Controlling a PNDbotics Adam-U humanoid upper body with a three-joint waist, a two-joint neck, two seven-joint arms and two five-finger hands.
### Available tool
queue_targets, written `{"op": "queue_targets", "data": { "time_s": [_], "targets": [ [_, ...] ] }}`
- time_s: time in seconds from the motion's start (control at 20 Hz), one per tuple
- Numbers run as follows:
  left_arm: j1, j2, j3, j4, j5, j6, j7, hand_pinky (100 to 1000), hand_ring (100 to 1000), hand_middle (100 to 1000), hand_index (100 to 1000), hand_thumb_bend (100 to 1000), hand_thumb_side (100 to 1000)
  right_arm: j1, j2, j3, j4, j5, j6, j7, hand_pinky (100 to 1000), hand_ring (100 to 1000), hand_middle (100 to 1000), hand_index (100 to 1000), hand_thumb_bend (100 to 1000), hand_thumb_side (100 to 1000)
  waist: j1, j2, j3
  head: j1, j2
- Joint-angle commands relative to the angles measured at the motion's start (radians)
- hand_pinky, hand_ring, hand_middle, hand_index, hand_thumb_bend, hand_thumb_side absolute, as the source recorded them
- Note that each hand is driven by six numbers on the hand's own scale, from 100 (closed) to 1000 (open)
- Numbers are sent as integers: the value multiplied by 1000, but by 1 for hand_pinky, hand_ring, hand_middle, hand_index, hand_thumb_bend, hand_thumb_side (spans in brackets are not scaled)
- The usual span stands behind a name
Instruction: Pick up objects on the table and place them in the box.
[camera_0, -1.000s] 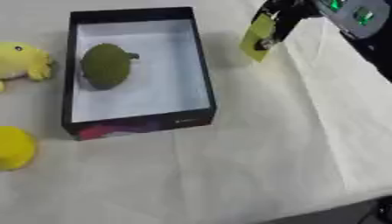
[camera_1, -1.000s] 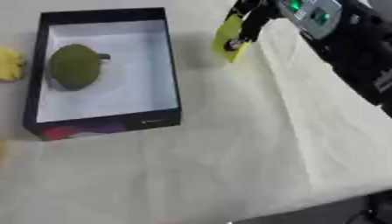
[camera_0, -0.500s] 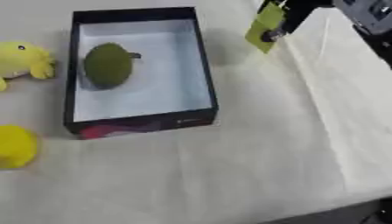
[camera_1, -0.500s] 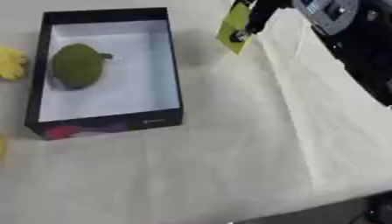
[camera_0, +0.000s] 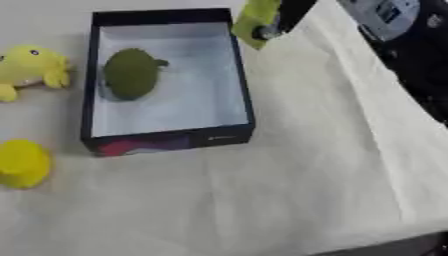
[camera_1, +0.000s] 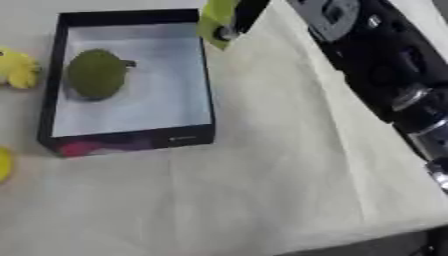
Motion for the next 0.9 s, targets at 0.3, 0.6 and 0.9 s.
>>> {"op": "queue_targets", "data": {
  "time_s": [0.3,0.6,0.9],
  "targets": [
    [4,26,20,-6,-3,-1,7,747,872,873,899,806,698,-63,112,-4,-22,139,-36,-73,635,669,676,757,338,100,6,-44,9,18,-6],
    [12,28,26,-6,-2,-7,14,746,872,873,899,807,697,-62,100,-27,-86,238,-54,-112,639,669,676,758,337,100,3,-42,11,40,-12],
    [7,27,23,-8,-1,-6,11,746,872,873,899,807,698,-90,161,-34,-64,331,-112,-37,637,668,674,755,337,100,7,-41,16,45,-24]
  ]
}}
